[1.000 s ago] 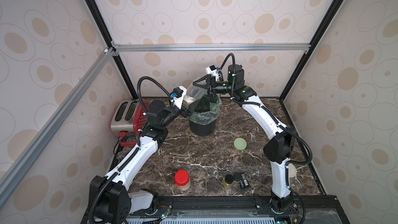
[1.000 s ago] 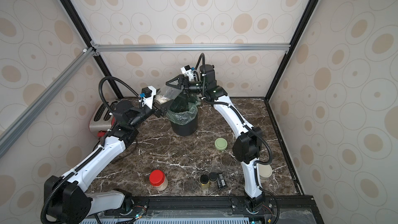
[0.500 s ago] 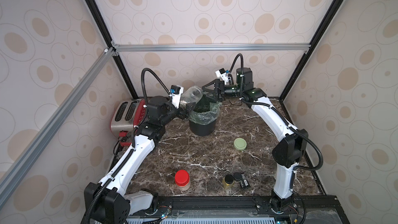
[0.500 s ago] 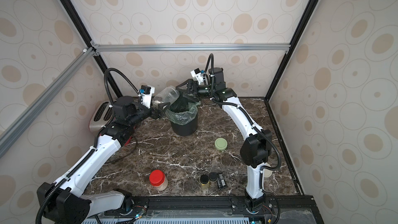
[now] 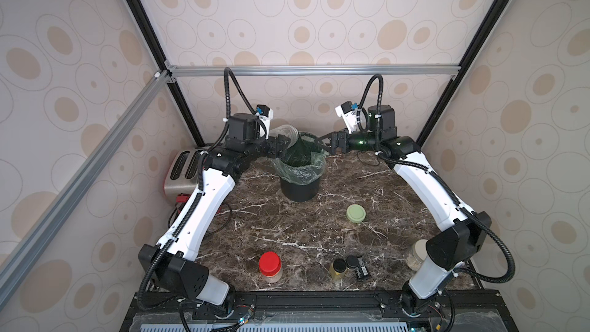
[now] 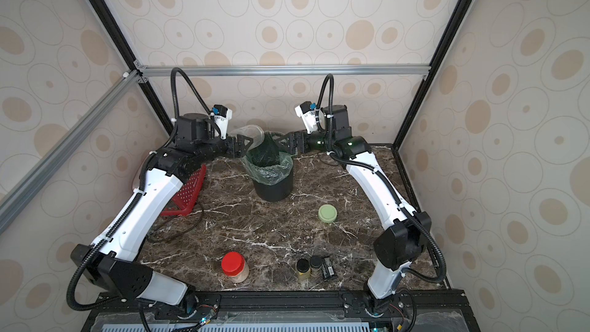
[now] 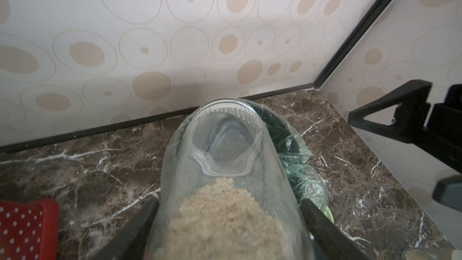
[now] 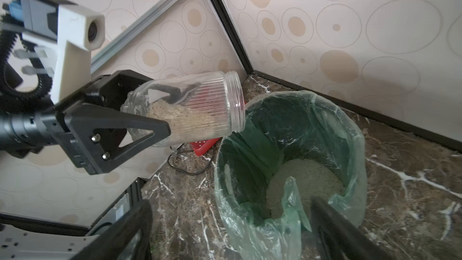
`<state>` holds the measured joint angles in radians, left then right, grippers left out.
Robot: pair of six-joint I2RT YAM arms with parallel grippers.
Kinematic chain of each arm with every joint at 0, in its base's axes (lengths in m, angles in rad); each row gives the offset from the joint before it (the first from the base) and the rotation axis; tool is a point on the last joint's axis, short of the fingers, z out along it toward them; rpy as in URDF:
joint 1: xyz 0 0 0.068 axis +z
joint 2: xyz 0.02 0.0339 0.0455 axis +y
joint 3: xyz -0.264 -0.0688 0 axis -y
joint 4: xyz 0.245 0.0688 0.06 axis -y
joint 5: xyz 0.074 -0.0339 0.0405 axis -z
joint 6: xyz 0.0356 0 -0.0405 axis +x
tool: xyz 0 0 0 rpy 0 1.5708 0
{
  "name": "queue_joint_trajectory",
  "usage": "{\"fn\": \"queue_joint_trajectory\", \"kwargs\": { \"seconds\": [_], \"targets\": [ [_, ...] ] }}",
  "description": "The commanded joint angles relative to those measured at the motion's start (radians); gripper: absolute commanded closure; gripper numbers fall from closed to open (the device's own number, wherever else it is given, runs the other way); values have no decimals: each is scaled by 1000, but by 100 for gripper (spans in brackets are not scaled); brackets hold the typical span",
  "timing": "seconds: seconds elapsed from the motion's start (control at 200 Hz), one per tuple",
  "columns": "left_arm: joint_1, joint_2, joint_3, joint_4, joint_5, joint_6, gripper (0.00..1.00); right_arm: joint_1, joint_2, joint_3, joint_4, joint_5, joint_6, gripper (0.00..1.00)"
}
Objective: Empty expired oatmeal from jars
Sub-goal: Pour the expired oatmeal into the trash bin.
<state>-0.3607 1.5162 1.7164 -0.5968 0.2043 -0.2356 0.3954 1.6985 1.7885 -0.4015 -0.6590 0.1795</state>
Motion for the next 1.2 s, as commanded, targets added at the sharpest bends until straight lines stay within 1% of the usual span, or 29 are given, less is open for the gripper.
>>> {"fn": "queue_joint_trajectory", "kwargs": {
  "seconds": [0.0, 0.17, 0.34, 0.456, 0.561, 0.756, 0.806, 0.871, 0.961, 1.082, 1.197],
  "targets": [
    [-27, 32, 144, -119, -75, -82, 100, 3, -46, -72, 122, 28, -192, 0],
    [-40, 137, 302, -243, -115, -165, 100, 3, -87, -195, 269, -5, -327, 0],
    [-69, 239, 487, -361, -153, -189, 100, 4, -74, -206, 288, -28, -419, 0],
    [-84, 307, 603, -423, -154, -202, 100, 3, -58, -204, 308, -48, -465, 0],
    [-86, 353, 676, -464, -147, -214, 100, 3, -51, -220, 345, -85, -517, 1],
    [-88, 371, 691, -465, -124, -195, 100, 8, -51, -264, 431, -115, -624, 3],
    [-89, 371, 692, -465, -111, -188, 100, 12, -51, -271, 446, -119, -665, 3],
    [-89, 371, 688, -459, -66, -163, 100, 24, -50, -288, 472, -118, -727, 3],
    [-89, 364, 672, -452, -48, -126, 100, 42, -44, -300, 498, -111, -806, 3],
    [-88, 344, 654, -451, -59, -96, 100, 51, -22, -280, 517, -114, -802, 3],
    [-89, 331, 658, -473, -83, -136, 100, 52, -9, -263, 506, -110, -782, 3]
  ]
}}
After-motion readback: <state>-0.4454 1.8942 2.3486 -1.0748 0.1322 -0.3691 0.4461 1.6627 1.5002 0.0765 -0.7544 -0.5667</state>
